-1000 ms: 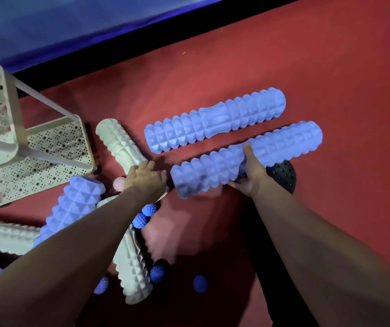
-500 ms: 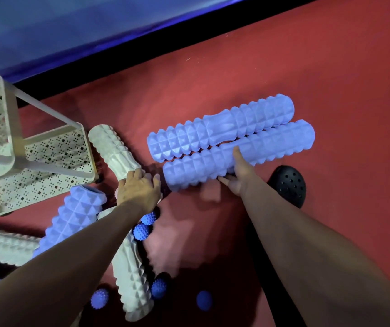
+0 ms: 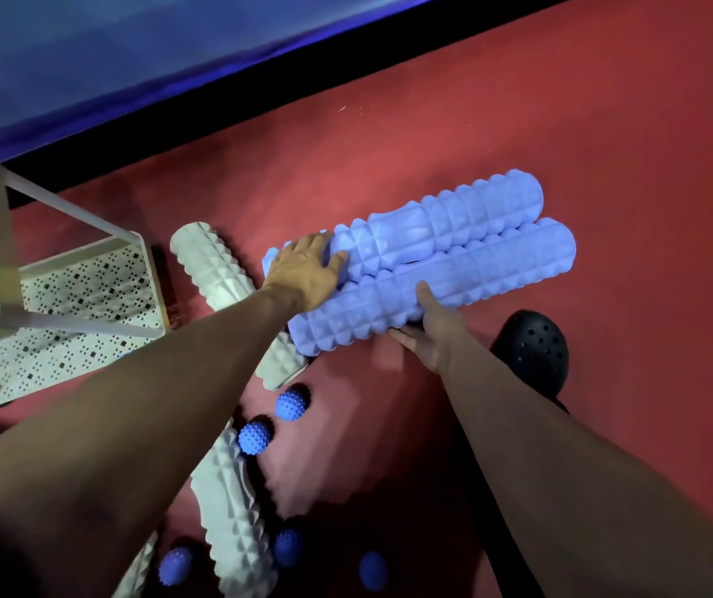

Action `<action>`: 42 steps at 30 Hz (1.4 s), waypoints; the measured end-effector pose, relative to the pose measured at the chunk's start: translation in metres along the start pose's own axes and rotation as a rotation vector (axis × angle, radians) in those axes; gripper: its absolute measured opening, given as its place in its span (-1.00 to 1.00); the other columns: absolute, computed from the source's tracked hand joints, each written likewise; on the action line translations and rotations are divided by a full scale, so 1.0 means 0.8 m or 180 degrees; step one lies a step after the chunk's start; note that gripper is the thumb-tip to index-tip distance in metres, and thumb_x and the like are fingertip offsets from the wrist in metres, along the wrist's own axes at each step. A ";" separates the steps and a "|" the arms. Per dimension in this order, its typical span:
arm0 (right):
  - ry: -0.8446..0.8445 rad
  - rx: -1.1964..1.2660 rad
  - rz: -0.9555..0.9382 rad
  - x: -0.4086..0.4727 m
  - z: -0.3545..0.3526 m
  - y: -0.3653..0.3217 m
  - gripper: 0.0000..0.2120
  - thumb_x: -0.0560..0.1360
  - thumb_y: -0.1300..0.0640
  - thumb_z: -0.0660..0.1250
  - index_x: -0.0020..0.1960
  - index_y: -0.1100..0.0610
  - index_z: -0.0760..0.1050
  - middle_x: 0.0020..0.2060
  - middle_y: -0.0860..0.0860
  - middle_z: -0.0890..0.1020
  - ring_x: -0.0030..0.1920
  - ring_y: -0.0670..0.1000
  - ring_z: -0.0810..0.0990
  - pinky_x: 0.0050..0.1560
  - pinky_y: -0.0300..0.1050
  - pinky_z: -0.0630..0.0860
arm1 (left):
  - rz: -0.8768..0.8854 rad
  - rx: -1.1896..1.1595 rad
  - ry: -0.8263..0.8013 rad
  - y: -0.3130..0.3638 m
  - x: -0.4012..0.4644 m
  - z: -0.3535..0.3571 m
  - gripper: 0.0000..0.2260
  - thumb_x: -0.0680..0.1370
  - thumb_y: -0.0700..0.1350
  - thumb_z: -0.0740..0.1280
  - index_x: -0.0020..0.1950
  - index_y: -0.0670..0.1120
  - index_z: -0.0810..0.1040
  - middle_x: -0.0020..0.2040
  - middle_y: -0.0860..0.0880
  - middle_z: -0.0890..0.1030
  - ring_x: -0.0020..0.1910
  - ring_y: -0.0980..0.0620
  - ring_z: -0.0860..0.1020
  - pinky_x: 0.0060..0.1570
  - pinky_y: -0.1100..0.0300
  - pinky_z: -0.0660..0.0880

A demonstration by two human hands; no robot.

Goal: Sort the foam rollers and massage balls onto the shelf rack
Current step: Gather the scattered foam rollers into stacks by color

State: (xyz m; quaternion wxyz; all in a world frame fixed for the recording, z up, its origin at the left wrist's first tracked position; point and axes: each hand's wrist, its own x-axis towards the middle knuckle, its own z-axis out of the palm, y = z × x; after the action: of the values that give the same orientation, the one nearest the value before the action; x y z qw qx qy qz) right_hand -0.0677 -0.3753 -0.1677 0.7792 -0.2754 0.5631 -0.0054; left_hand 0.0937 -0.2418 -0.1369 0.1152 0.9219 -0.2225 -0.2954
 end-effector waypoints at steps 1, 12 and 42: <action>-0.0004 0.0028 -0.0013 0.000 0.003 0.002 -0.56 0.60 -0.04 0.35 0.42 0.12 0.44 0.20 0.15 0.66 0.07 0.19 0.70 -0.30 0.00 0.65 | 0.0011 -0.0023 0.0013 -0.002 0.000 0.001 -0.46 0.67 0.20 0.06 0.61 0.01 0.19 0.60 -0.01 0.24 0.57 -0.11 0.17 0.56 0.01 0.00; 0.0090 -0.0418 -0.0014 0.000 0.010 0.009 -0.55 0.58 -0.13 0.36 0.35 0.11 0.48 0.17 0.08 0.67 0.14 0.12 0.67 -0.16 -0.01 0.68 | 0.0146 0.0315 0.0097 -0.035 -0.034 0.009 -0.37 0.64 0.26 0.06 0.64 0.02 0.05 0.47 -0.04 0.23 0.43 -0.11 0.22 0.50 0.01 0.13; -0.0962 -0.6364 -0.3049 -0.438 0.147 0.240 -0.40 0.63 -0.20 0.15 0.59 0.01 0.16 0.58 -0.01 0.22 0.54 0.08 0.23 0.51 0.01 0.20 | -0.0825 -0.0017 0.0485 -0.280 -0.566 -0.047 -0.26 0.53 0.38 -0.09 0.60 0.00 0.20 0.59 -0.07 0.22 0.55 -0.13 0.19 0.52 -0.04 0.12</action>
State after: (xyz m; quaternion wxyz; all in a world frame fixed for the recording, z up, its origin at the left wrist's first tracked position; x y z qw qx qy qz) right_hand -0.1504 -0.0513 0.0800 0.1854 -0.9641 0.0496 0.1836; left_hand -0.1358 0.1737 0.0395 0.0950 0.9624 -0.0914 -0.2376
